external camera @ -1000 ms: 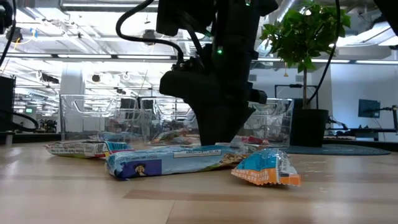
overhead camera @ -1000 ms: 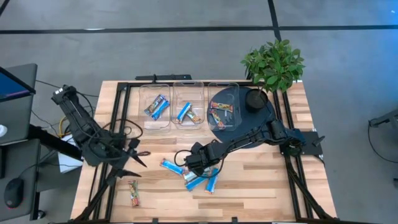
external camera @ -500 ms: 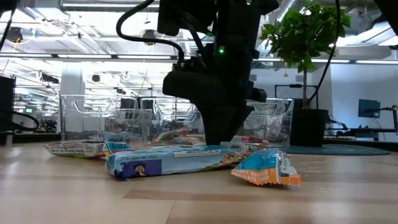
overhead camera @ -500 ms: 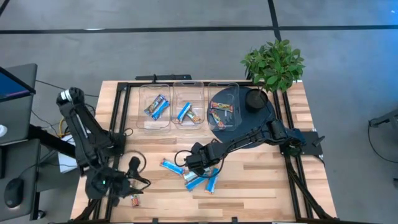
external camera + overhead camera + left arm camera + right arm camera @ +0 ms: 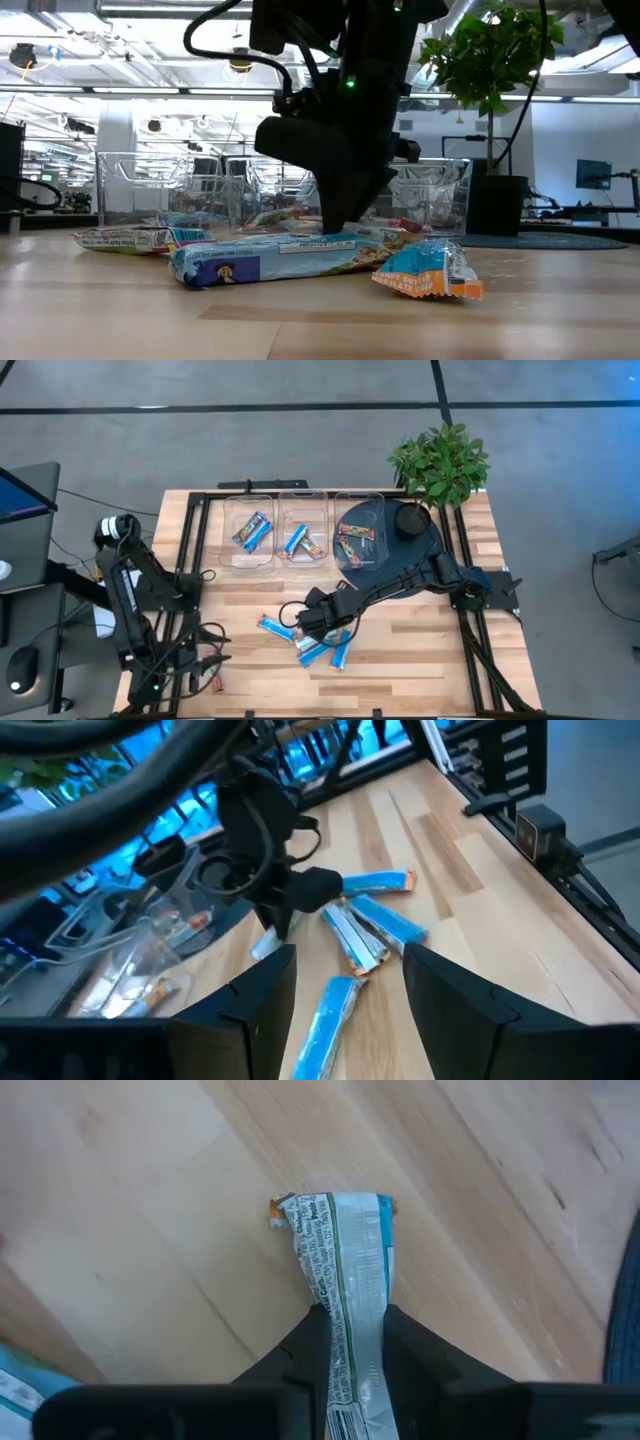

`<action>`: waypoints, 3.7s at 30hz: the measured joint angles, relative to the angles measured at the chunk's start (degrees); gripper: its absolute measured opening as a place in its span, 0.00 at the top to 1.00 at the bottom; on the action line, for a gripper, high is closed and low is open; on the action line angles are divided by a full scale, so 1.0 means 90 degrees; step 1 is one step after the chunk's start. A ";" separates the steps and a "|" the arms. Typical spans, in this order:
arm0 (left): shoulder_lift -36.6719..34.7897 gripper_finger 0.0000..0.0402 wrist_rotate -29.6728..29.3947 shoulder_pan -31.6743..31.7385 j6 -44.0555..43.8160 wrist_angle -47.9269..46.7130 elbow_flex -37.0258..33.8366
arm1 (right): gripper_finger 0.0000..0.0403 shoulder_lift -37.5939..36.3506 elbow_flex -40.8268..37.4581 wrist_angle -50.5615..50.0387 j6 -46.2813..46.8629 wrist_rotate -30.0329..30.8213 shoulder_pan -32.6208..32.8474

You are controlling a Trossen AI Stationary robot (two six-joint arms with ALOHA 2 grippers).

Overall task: Pick and place Granola Bars by type
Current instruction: Put the orange granola bar into the middle transparent bin, then move the granola bars to the middle left of the table

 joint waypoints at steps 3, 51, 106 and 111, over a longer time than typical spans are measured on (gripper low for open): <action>-0.0019 0.55 -0.0135 -0.0143 -0.0380 -0.0306 0.0002 | 0.84 0.0000 0.0000 0.0317 -0.0221 0.0072 0.0028; -0.0027 0.55 0.0013 -0.0435 -0.2686 -0.2553 0.0002 | 0.84 0.0002 0.2472 0.0820 -0.0371 0.2002 -0.2126; 0.0044 0.55 0.2086 0.0903 0.0197 0.0361 -0.0827 | 0.55 -0.0063 0.2514 -0.0148 -0.2332 0.2934 0.2505; 0.0039 0.55 0.2342 0.1572 0.1224 0.1154 -0.1013 | 0.55 0.0002 0.2471 -0.0159 -0.1695 0.3043 0.2741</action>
